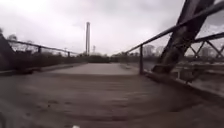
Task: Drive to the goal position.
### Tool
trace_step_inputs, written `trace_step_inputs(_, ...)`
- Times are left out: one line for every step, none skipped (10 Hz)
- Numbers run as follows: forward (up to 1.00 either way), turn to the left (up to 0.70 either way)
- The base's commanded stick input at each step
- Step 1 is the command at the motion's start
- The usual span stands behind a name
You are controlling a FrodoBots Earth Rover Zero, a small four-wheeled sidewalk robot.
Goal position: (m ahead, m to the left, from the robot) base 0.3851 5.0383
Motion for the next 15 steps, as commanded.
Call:
trace_step_inputs(1.00, 0.00)
trace_step_inputs(1.00, 0.00)
trace_step_inputs(1.00, 0.00)
trace_step_inputs(1.00, 0.00)
trace_step_inputs(1.00, 0.00)
trace_step_inputs(1.00, 0.00)
trace_step_inputs(1.00, 0.00)
trace_step_inputs(1.00, 0.00)
trace_step_inputs(1.00, 0.00)
trace_step_inputs(1.00, 0.00)
trace_step_inputs(1.00, 0.00)
trace_step_inputs(1.00, 0.00)
trace_step_inputs(1.00, 0.00)
trace_step_inputs(1.00, 0.00)
trace_step_inputs(1.00, 0.00)
